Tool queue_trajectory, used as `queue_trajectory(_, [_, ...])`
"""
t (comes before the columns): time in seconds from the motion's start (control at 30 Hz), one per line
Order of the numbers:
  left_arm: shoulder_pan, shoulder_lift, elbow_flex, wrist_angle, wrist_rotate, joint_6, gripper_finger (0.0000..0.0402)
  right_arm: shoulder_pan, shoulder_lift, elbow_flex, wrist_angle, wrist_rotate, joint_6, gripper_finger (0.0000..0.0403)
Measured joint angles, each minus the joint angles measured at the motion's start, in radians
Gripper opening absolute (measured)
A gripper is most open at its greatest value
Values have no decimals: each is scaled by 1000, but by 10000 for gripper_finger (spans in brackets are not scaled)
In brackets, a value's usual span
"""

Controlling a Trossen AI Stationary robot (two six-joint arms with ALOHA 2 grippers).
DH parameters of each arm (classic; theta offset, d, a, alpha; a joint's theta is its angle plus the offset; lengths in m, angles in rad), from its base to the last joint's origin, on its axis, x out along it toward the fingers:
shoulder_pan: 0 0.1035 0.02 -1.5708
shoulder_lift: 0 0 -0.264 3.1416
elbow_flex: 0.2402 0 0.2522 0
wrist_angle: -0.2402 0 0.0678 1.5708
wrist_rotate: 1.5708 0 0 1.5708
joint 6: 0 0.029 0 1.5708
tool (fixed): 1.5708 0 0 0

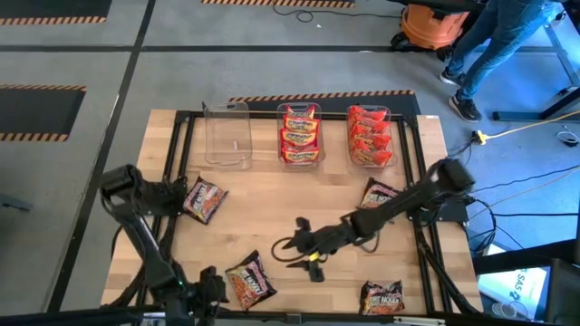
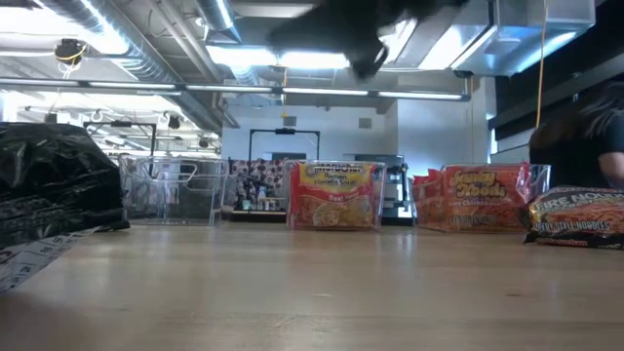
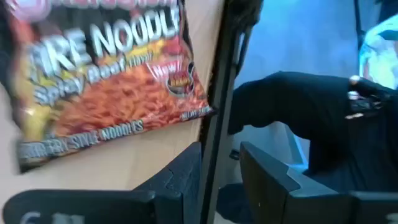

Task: Sort Maruchan noodles
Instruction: Put the black noodle pack into the left transparent bin

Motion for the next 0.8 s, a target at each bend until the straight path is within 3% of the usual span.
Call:
queue_trajectory(0.2, [37, 116, 0, 28, -21, -6, 105, -3, 149, 2, 165, -27, 90, 232])
queue_trajectory(0.37, [103, 128, 0, -58, -120, 11, 105, -16, 169, 2, 138, -48, 250, 232])
queue_trajectory(0.47, [147, 128, -1, -75, -116, 65, 105, -33, 161, 2, 97, -54, 353, 237])
queue_trajectory(0.7, [192, 99, -1, -100, 9, 204, 105, -76, 156, 4, -3, -176, 581, 314])
queue_trajectory(0.8, [189, 62, 0, -143, 29, 227, 105, -68, 157, 3, -35, -169, 645, 343])
